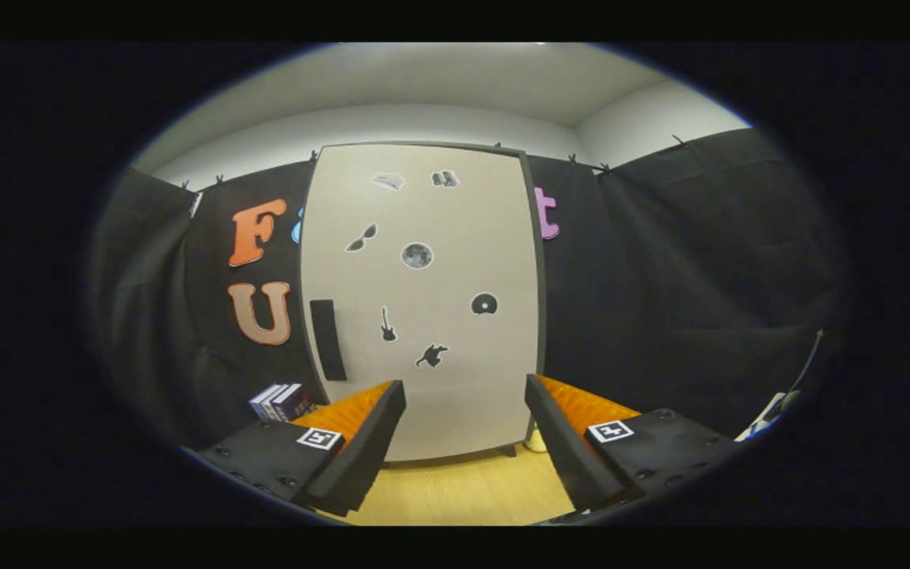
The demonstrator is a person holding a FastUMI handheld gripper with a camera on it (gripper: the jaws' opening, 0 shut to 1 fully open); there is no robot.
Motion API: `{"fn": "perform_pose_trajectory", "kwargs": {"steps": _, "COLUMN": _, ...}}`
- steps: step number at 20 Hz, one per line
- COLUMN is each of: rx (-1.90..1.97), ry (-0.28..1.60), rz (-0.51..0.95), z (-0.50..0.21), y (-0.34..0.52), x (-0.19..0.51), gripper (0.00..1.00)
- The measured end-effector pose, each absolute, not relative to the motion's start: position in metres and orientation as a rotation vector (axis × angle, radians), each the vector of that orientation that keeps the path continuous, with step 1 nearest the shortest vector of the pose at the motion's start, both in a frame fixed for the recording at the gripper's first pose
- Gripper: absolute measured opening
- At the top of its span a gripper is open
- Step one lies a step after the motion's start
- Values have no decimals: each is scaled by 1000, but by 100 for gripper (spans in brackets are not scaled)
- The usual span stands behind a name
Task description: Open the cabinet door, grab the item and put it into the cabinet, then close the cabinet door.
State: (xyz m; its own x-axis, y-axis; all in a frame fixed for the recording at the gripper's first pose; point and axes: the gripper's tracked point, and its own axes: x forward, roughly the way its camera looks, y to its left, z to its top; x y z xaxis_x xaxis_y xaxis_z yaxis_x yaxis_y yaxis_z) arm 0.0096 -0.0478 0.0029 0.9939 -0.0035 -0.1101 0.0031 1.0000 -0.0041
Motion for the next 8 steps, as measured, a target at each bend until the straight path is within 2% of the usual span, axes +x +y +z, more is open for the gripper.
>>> {"fn": "perform_pose_trajectory", "kwargs": {"steps": 8, "rx": -11, "ry": 97, "rz": -22, "z": 0, "y": -55, "x": 10, "gripper": 98}}
